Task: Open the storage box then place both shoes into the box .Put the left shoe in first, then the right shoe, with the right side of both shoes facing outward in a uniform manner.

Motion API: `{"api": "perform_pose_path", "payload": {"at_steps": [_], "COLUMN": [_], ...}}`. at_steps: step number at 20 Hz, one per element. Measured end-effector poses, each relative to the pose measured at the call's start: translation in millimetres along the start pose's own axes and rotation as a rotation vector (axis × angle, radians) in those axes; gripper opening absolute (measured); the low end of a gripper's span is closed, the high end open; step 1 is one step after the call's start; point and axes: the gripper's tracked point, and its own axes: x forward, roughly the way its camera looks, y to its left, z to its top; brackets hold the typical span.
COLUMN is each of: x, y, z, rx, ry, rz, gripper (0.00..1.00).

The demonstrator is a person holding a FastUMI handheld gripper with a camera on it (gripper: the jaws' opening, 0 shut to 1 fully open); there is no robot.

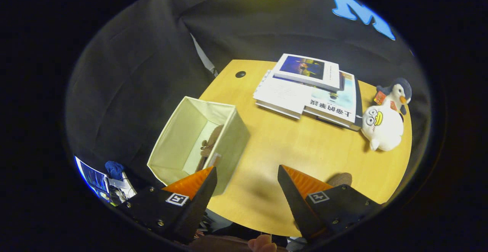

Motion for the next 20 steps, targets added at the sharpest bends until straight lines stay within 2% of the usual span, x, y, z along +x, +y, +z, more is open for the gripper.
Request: {"api": "perform_pose_path", "payload": {"at_steps": [9, 20], "x": [-39.7, -55.1], "y": [-104.5, -177.6], "z": [-56.1, -127.3], "rx": [0.171, 0.272], "ry": [0.001, 0.057], "rz": [-0.148, -0.260], "gripper": [0.98, 0.98]}}
